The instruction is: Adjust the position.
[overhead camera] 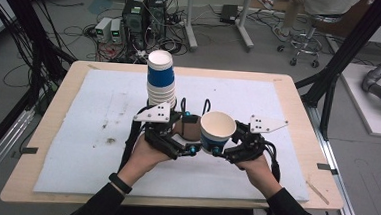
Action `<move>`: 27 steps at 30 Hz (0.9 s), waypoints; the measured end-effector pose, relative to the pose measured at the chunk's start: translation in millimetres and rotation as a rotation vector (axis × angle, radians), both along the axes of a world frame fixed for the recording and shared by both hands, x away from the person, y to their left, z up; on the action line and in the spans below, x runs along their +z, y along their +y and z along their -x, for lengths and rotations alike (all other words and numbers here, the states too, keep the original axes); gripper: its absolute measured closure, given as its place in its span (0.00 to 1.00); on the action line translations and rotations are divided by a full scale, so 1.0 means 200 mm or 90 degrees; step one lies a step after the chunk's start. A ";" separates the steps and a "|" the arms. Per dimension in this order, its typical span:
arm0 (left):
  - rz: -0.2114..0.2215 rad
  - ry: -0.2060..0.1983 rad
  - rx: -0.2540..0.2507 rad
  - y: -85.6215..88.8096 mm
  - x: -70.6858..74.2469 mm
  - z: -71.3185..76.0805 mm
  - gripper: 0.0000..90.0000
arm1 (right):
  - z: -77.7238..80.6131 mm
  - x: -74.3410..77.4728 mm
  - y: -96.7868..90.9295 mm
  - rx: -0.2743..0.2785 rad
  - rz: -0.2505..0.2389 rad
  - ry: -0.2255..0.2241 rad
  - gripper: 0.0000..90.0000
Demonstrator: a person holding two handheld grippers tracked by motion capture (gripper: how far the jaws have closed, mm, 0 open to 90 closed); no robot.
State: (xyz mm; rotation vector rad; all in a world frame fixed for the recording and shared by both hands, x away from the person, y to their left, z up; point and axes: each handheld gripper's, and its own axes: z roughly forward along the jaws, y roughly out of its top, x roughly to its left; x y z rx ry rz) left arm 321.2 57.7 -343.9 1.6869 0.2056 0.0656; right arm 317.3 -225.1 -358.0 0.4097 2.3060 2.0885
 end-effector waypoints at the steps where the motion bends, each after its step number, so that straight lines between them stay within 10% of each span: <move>1: -0.001 0.006 0.000 0.00 -0.01 0.00 0.13 | 0.00 0.00 0.00 0.001 0.000 0.001 0.28; 27: -0.003 0.056 -0.039 -0.18 -0.15 0.01 0.24 | 0.02 0.01 0.03 0.025 -0.013 0.014 0.28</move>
